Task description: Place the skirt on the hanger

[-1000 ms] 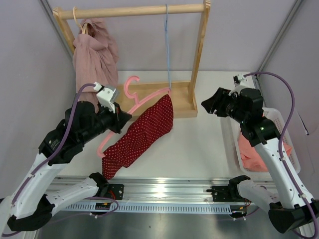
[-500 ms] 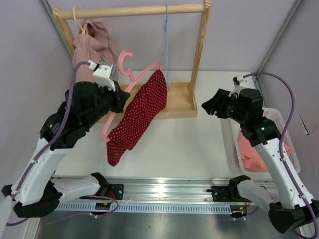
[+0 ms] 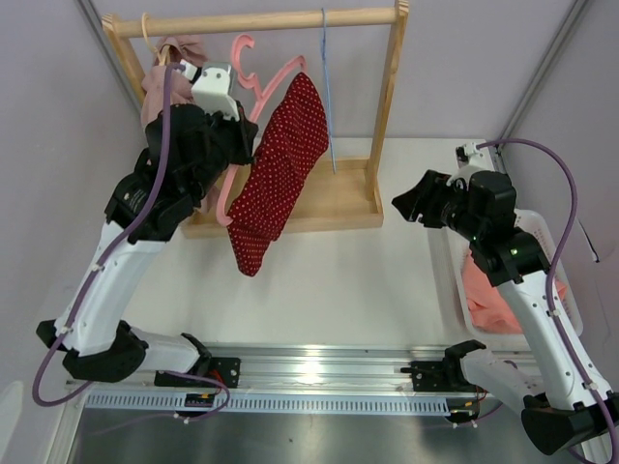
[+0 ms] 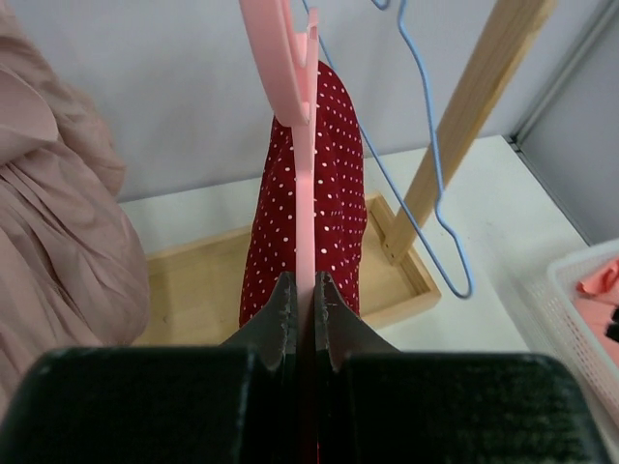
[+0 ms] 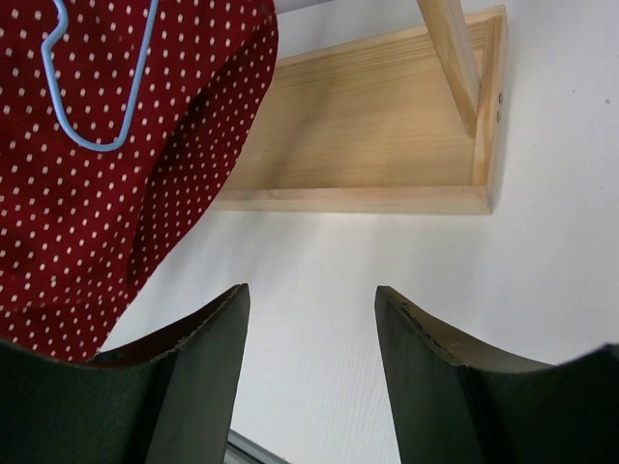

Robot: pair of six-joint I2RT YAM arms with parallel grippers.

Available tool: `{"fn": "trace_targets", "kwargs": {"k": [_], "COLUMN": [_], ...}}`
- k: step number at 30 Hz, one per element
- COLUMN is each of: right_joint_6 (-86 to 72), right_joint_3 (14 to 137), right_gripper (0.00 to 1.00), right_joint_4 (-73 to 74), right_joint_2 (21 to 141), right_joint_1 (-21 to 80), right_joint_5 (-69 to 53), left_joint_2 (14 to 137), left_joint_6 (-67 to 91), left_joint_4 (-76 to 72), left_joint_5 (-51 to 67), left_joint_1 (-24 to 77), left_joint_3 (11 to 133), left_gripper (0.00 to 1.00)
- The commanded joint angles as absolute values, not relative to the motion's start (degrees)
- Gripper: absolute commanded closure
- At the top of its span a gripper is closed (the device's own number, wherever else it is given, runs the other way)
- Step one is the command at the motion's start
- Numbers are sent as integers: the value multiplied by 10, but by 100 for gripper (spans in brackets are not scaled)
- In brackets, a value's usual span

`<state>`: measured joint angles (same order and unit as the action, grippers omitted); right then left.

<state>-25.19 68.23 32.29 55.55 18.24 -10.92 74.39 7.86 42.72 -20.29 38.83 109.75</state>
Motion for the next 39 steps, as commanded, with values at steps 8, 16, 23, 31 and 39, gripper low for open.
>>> {"fn": "trace_targets", "kwargs": {"k": [8, 16, 23, 31, 39], "right_joint_6": [-234, -235, -232, -231, -232], "right_joint_3": [718, 720, 719, 716, 713], "right_gripper": [39, 39, 39, 39, 39], "right_joint_4": [297, 287, 285, 287, 286], "right_joint_2": [558, 561, 562, 559, 557], "right_joint_1": [180, 180, 179, 179, 178], "right_joint_5": [-126, -135, -138, -139, -137], "left_joint_2": [822, 867, 892, 921, 950], "left_joint_6": [58, 61, 67, 91, 100], "left_joint_4": [352, 353, 352, 376, 406], "left_joint_5": [-223, -210, -184, -153, -130], "left_joint_1": [323, 270, 228, 193, 174], "left_joint_3": [1216, 1265, 1272, 1285, 1323], "left_gripper": [100, 100, 100, 100, 100]}}
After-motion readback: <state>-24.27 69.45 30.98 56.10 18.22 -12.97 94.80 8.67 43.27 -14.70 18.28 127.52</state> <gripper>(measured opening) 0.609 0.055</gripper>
